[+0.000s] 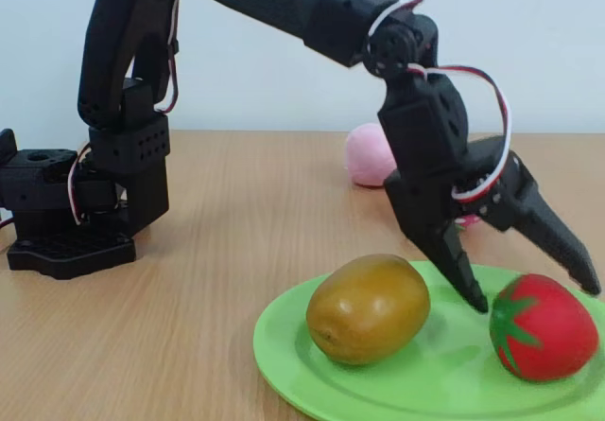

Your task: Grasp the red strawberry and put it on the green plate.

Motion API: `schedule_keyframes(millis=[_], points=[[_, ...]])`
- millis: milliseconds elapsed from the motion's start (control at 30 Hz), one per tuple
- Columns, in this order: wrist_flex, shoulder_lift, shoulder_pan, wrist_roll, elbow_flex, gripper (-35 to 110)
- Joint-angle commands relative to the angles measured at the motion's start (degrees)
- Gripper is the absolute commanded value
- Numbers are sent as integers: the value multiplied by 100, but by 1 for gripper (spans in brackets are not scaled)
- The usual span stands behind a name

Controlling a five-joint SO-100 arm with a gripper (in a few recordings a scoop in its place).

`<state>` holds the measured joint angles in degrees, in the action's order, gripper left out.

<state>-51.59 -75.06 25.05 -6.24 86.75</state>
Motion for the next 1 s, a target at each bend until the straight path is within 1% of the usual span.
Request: schedule_keyframes(millis=[0, 233, 433, 533, 600, 767, 867, 967], points=[[-88, -791, -185, 9, 211, 42], [-220, -2197, -782, -9, 1169, 39], [-105, -3744, -1072, -105, 2593, 34], [422, -4781, -1099, 211, 3709, 26], [712, -5511, -1169, 466, 4395, 17], [1099, -7559, -1503, 633, 6029, -8], [1160, -8525, -1670, 615, 6785, -8], [1160, -9079, -1696, 396, 7312, -8]])
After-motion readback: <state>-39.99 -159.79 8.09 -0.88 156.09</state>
